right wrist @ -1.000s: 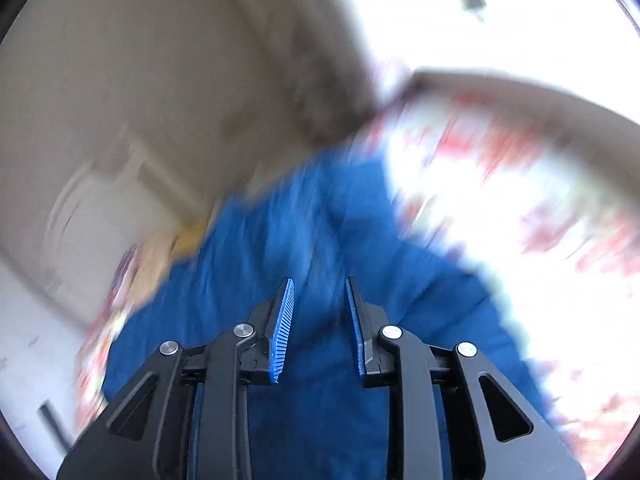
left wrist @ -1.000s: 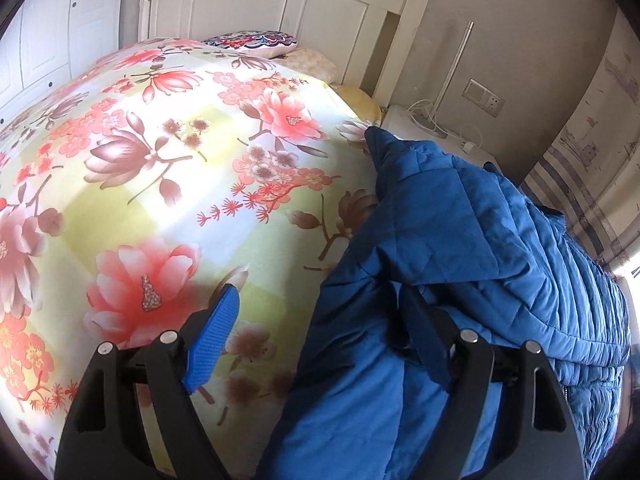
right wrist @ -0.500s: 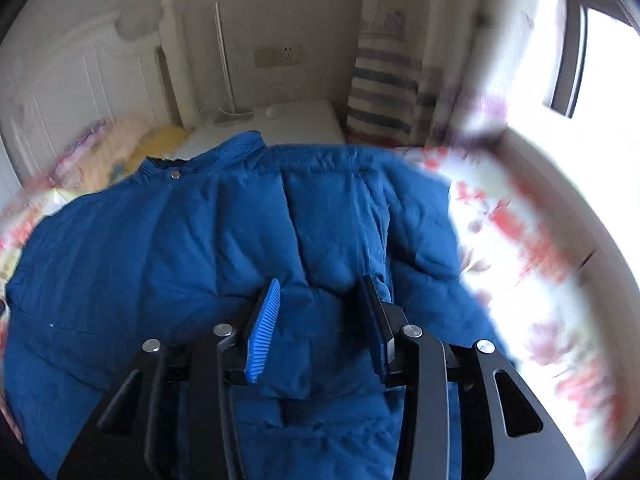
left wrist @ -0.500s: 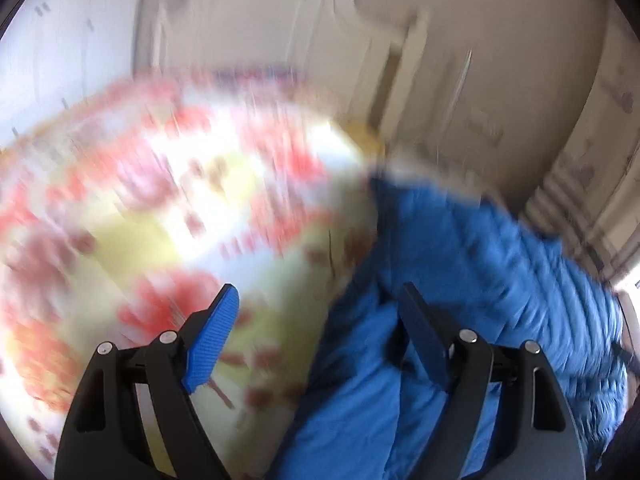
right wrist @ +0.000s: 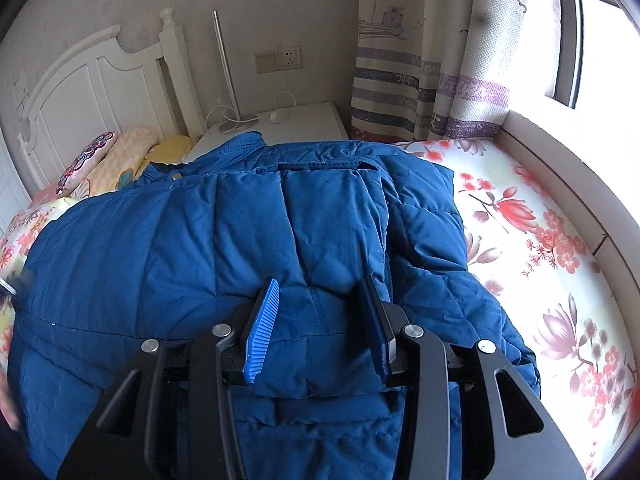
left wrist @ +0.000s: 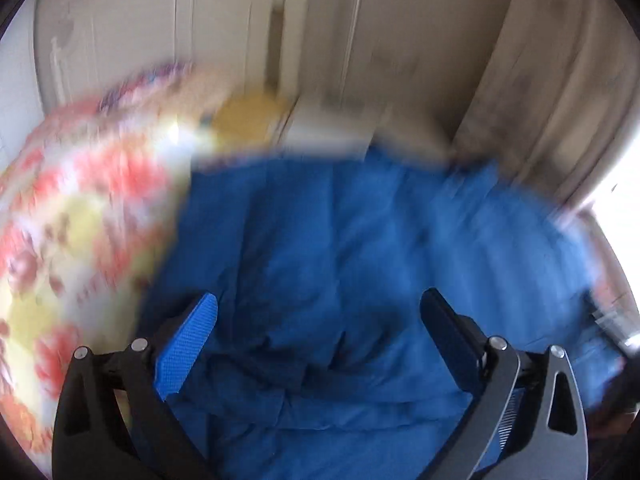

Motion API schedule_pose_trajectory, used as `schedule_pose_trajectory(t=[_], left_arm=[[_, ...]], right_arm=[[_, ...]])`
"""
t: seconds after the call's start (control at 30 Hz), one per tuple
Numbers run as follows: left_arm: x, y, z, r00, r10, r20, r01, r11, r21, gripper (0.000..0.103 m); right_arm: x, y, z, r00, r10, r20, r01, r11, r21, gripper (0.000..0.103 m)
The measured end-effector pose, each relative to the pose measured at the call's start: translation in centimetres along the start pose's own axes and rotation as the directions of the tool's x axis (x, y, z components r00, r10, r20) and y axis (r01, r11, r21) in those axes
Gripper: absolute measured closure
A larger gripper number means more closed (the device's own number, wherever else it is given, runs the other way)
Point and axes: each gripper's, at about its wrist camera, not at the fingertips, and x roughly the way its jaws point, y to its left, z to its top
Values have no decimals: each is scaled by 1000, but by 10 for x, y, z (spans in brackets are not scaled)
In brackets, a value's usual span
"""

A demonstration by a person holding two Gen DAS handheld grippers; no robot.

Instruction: Fold large clothes

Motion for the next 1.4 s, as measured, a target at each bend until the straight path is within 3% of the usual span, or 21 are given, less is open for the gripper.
schedule_pose_trajectory(t=[0.13,0.27,0.33,0.47,0.5,0.6,0.67,0.7,0.77,0.9,1.03,1.23,1.33,1.4], left_arm=[[-2,-12,-2,998,63,18,-64,996,58,2],[-17,-5,41,995,-37,97,40,999,-36,2],[-5,-3,66,997,-38,64,41,998,-49,2],[50,-16,87,994,-9,-111,5,999,-38,2],[62,-20,85,990,23,-138,-25,1000,-13,2],[57,-32,81,990,87,-109,-83,996,37,2],[38,-33,75,997,58,-57,-57,998,11,2],[20,-36,67,1000,8,-10,-8,1000,4,2],[-7,-47,47,999,-43,27,41,997,64,2],[-27,-61,2,1000,-25,-7,26,986,164,2],[-12,-56,-27,999,23,-49,-13,980,197,2],[-7,-53,-47,999,24,38,-33,966,256,2],[-6,-50,-47,999,8,34,-16,970,244,2],[-6,-50,-47,999,6,35,-14,970,243,2]], right_arm=[[1,-1,0,1000,0,0,0,1000,-2,64],[1,0,0,1000,0,0,0,1000,-3,64],[1,0,0,1000,-3,0,3,1000,-5,64],[1,0,0,1000,-1,0,1,1000,-4,64],[1,0,0,1000,0,0,0,1000,-4,64],[1,0,0,1000,5,0,-5,1000,-1,64],[1,-1,0,1000,12,0,-12,1000,4,64],[1,-2,0,1000,17,0,-17,1000,8,64],[1,-2,0,1000,22,1,-22,1000,12,64],[1,-3,0,1000,22,2,-22,1000,12,64],[1,-3,0,1000,22,2,-22,1000,11,64],[-7,4,-1,998,-37,43,37,999,-15,62],[-33,10,-7,981,-68,181,72,997,-13,51],[-50,20,-12,961,16,276,1,998,-61,23]])
